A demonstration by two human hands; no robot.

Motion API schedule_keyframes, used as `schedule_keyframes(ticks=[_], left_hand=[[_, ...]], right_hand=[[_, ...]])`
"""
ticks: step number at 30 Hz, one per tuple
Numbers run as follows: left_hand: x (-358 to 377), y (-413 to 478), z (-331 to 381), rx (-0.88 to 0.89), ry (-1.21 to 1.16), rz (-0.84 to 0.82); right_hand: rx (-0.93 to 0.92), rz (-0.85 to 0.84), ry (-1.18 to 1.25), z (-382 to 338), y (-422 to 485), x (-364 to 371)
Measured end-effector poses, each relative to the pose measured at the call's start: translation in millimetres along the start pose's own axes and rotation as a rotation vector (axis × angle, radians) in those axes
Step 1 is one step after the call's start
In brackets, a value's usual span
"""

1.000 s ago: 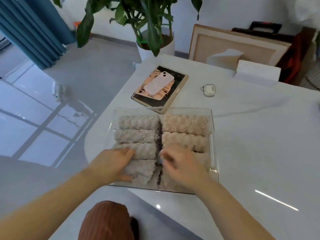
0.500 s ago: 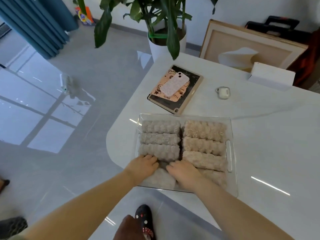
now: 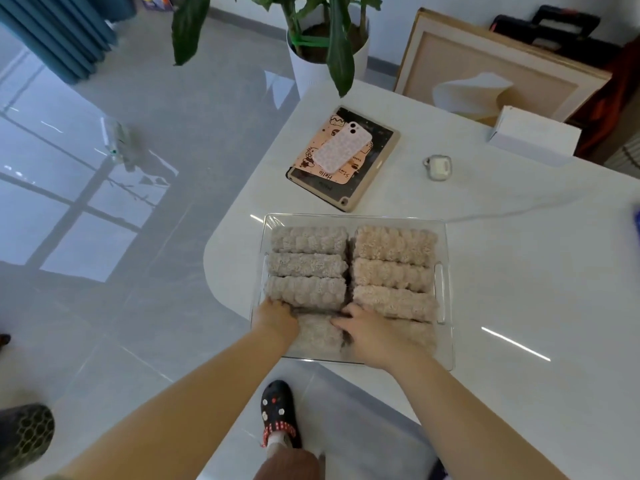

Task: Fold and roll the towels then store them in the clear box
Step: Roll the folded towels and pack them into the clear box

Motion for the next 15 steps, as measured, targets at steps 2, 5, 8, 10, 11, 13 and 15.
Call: schedule_keyframes(ticks=[2,5,8,10,11,13,15], left_hand=[[-6,-10,-1,-0.043,-0.109,-0.071],[-34,-25,13,-0.069,-0.213,-0.034],[-77,-26,60,0.075,-0.435,0.195],[-90,-20,94,0.245,-0.514,0.248],[-88,-16,110,0.305,-0.496,0.229],[-82,-5,123,0.317,-0.417,0.216],[-82,4,121,0.262,-0.363,0.255]], right_hand=[[0.077,0.157,0.054,20,-18,-33],[0.271,0.188,-0.003,64,-50,-58],[0.292,0.100,-0.058,77,-67,-50],[0.254,0.037,-0.080,72,-65,-36],[0.245,0.008,-0.119,70,-65,-30],[0.240,-0.008,-0.233,68,-61,-25],[0.235,-0.014,-0.349,71,-55,-26]])
Point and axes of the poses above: each hand's wrist, its own y-axis towards the middle knuckle, its own x-axis out of the palm, z = x × y, the point moved 9 cm from there along y, towards the middle knuckle, and after that the axes turned 6 degrees about -y, right-handed, at the moved point
